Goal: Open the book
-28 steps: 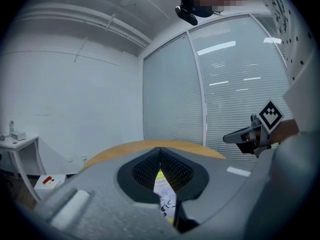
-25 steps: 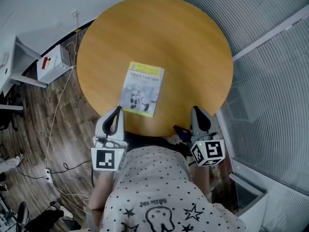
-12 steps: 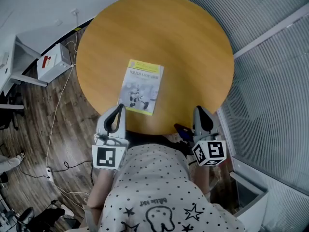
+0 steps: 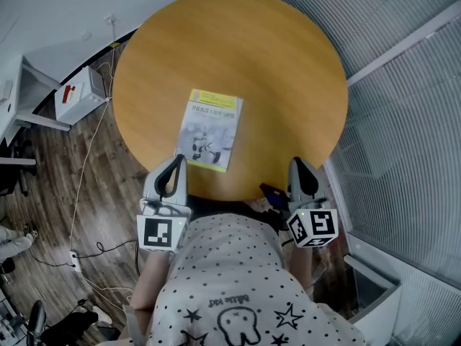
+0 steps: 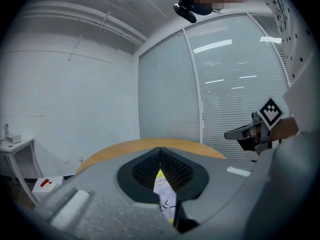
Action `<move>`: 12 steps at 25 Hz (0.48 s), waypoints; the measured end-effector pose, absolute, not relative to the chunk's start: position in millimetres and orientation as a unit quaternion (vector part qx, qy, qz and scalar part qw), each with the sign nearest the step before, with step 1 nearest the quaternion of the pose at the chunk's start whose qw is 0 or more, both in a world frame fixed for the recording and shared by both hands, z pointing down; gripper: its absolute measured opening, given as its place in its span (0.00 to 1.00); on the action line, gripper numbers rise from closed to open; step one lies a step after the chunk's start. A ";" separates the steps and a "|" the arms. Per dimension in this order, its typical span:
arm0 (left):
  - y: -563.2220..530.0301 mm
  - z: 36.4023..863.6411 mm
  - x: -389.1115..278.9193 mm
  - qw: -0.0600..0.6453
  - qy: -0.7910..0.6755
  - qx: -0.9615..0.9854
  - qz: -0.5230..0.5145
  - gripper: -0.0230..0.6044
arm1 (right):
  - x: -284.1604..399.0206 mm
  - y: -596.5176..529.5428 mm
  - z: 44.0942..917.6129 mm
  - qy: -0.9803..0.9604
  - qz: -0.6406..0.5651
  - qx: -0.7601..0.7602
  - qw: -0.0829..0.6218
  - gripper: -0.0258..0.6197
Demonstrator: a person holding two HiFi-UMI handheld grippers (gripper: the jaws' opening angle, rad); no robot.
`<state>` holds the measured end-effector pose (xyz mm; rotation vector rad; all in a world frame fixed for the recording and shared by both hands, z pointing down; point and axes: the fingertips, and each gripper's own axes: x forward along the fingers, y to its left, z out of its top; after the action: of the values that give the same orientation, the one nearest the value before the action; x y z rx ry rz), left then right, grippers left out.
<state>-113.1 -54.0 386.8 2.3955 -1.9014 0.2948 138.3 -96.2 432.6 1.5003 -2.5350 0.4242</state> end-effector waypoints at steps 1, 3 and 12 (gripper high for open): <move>-53.9 388.9 -114.4 0.034 -0.619 0.779 0.098 0.05 | 138.6 -96.2 431.9 -0.848 0.142 0.503 0.082 0.04; -54.3 392.1 -117.4 0.032 -0.618 0.779 0.101 0.05 | 138.9 -96.1 430.6 -0.847 0.142 0.506 0.082 0.04; -62.5 415.2 -123.2 0.006 -0.586 0.794 0.165 0.06 | 141.5 -93.6 427.6 -0.840 0.142 0.517 0.083 0.04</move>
<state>-123.2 -62.5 415.2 2.4845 -1.8335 0.5153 141.5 -93.6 427.6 1.5435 -2.5076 0.4245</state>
